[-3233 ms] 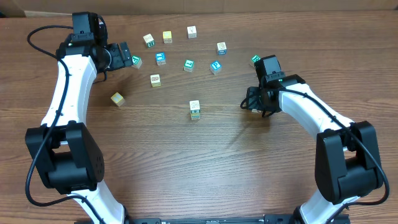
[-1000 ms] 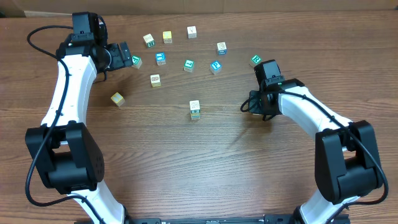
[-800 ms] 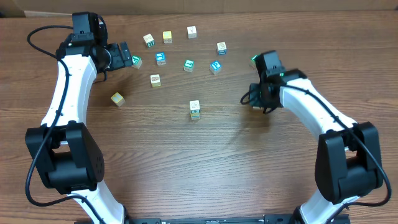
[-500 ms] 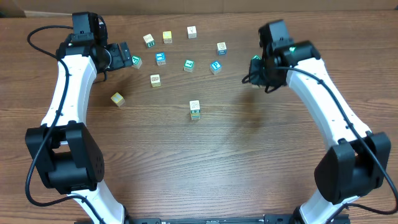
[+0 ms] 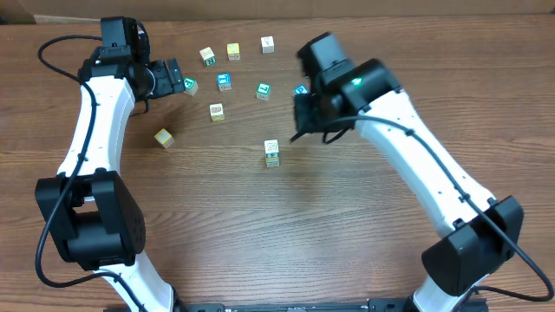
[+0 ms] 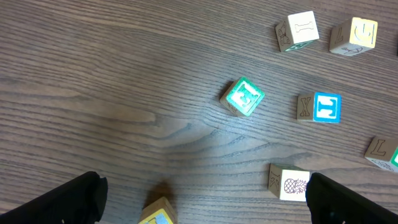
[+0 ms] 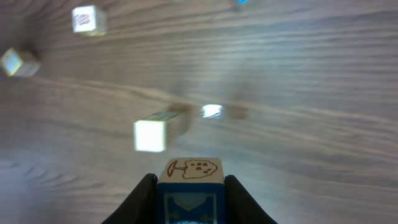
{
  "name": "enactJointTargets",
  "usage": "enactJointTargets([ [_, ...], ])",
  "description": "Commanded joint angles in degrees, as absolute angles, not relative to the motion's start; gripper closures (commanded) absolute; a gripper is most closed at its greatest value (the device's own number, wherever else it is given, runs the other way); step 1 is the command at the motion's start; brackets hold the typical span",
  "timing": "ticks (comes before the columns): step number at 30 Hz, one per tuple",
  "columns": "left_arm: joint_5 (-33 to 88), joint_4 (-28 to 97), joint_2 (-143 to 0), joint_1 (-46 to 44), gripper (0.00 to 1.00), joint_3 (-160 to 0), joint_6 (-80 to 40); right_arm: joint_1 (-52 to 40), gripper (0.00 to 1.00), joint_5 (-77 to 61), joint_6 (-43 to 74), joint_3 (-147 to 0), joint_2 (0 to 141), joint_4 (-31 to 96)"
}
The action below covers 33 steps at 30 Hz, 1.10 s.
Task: Form a tower
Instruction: 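Carry the blue X block leftward over the centre stack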
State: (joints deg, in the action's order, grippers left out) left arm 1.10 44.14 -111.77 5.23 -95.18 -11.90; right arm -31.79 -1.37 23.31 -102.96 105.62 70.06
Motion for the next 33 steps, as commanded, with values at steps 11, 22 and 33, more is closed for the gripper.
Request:
enactJointTargets([
  [11, 1.1, 43.9, -110.2, 4.8, 0.0, -95.2, -12.4, -40.6, 0.79, 4.4, 34.5, -102.0, 105.6, 67.1],
  [22, 1.1, 43.9, -110.2, 4.8, 0.0, -95.2, -12.4, -42.8, 0.79, 8.6, 34.5, -101.9, 107.2, 65.4],
  [33, 1.1, 43.9, -110.2, 4.8, 0.0, -95.2, -12.4, -42.8, 0.78, 8.6, 34.3, -101.9, 114.7, 63.9],
])
